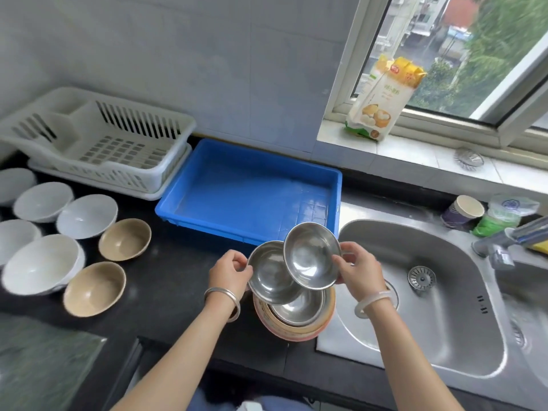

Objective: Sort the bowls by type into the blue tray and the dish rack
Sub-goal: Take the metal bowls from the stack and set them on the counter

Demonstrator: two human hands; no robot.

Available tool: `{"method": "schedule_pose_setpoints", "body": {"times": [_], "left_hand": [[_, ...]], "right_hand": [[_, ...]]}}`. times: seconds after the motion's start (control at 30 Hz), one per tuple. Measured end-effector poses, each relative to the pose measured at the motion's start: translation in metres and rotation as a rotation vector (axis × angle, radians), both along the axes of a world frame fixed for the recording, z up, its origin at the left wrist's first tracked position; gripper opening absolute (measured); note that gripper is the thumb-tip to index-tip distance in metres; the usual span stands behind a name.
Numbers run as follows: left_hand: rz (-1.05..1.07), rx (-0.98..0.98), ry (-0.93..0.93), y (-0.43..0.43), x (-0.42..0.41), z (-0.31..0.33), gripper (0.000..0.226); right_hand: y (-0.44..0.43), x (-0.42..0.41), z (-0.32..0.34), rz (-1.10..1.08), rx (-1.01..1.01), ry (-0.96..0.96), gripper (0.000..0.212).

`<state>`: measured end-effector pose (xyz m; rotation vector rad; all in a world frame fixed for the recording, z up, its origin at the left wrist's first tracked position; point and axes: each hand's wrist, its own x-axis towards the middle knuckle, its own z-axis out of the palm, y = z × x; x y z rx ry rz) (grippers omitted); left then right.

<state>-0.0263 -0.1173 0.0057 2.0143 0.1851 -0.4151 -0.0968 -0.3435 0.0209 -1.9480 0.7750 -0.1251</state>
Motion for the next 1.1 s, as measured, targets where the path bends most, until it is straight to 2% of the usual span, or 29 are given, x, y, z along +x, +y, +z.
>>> {"method": "schedule_pose_setpoints", "body": {"times": [0.23,0.6,0.67,0.97,1.1], "left_hand": [[0.221,-0.057,0.014,0.06,0.009,0.0,0.014],[0.572,-0.084,0.13,0.169,-0.015,-0.038,0.018],[0.613,-0.079,0.154,0.181,-0.019,-0.045,0.019],[0.714,-0.082,0.211,0.21,-0.02,-0.064,0.014],[0.728,-0.1,0.233,0.216,-0.019,-0.069,0.012]], "right_hand": [[0.042,0.045,0.007,0.079,0.064,-0.013,0.013],[0.155,0.12,-0.041,0.354,0.145,0.16,0.013],[0.172,0.13,-0.05,0.383,0.143,0.19,0.009],[0.218,0.163,-0.085,0.41,0.099,0.325,0.02],[0.228,0.169,-0.095,0.397,0.075,0.35,0.017]]}}
